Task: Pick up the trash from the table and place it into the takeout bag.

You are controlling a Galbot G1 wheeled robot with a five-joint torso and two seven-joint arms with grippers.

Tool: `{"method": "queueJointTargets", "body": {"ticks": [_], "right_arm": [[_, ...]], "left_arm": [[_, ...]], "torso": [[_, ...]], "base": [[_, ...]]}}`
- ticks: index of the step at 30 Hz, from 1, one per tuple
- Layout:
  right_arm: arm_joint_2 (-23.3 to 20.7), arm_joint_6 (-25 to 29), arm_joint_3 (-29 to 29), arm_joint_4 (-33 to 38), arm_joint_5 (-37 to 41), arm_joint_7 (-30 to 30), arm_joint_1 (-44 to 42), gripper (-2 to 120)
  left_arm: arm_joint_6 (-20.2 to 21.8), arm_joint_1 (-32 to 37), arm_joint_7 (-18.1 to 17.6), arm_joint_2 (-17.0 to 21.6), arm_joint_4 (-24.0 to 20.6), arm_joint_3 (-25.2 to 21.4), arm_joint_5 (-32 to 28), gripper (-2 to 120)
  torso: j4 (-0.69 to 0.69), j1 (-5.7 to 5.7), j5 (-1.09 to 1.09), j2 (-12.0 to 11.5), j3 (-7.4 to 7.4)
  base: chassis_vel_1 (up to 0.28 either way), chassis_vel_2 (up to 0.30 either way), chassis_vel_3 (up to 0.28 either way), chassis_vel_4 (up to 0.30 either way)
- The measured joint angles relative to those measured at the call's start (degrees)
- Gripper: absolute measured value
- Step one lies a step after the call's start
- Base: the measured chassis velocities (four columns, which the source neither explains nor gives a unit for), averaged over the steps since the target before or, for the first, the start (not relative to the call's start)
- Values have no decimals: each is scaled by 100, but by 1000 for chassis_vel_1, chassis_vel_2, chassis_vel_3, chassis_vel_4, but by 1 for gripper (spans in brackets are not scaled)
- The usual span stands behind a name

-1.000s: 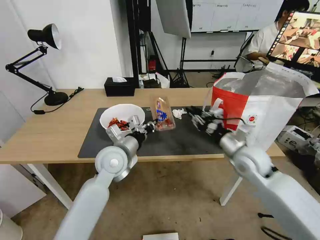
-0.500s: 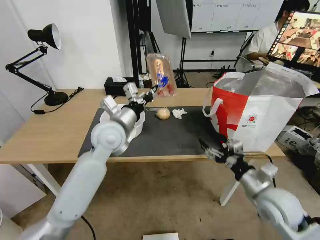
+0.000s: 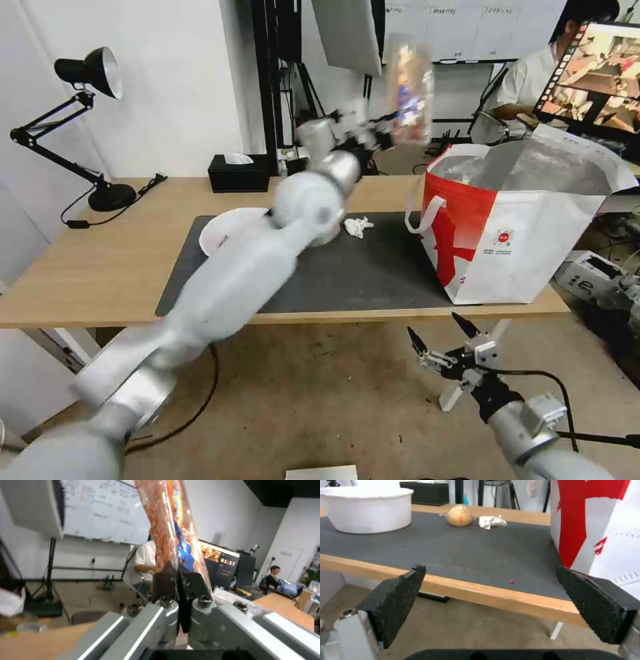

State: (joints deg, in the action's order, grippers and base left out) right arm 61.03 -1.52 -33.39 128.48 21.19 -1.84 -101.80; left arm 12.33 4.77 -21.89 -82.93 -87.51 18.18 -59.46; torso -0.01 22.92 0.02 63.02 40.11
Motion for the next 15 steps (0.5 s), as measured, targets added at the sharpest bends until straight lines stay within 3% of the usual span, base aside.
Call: {"method": "queueJointTargets", "body": {"ticks": [5, 7, 8, 10, 15], "right_arm": [[83, 53, 8, 53, -100, -3, -101, 100], [110, 92, 16, 63, -138, -7, -141, 100], [110, 92, 16, 63, -138, -7, -141, 100], [119, 114, 21, 63, -150, -8, -150, 100], [123, 127, 26, 72, -150, -8, -143, 100]], "left_arm": [[-228, -225, 178, -463, 460, 446, 712, 0], [-513, -318, 416, -642, 936, 852, 1510, 0], [-513, -318, 416, -642, 936, 852, 1510, 0], [-703, -388, 689, -751, 1401, 1083, 2132, 0], [-772, -453, 878, -802, 1687, 1245, 2373, 0]], "torso": [[0, 0, 0, 0, 0], [0, -1, 0, 0, 0], [0, -1, 0, 0, 0], [1, 0, 0, 0, 1], [2, 0, -1, 0, 0]], "base": [[0, 0, 0, 0], [0, 0, 0, 0], [0, 0, 0, 0], [0, 0, 0, 0], [0, 0, 0, 0]]}}
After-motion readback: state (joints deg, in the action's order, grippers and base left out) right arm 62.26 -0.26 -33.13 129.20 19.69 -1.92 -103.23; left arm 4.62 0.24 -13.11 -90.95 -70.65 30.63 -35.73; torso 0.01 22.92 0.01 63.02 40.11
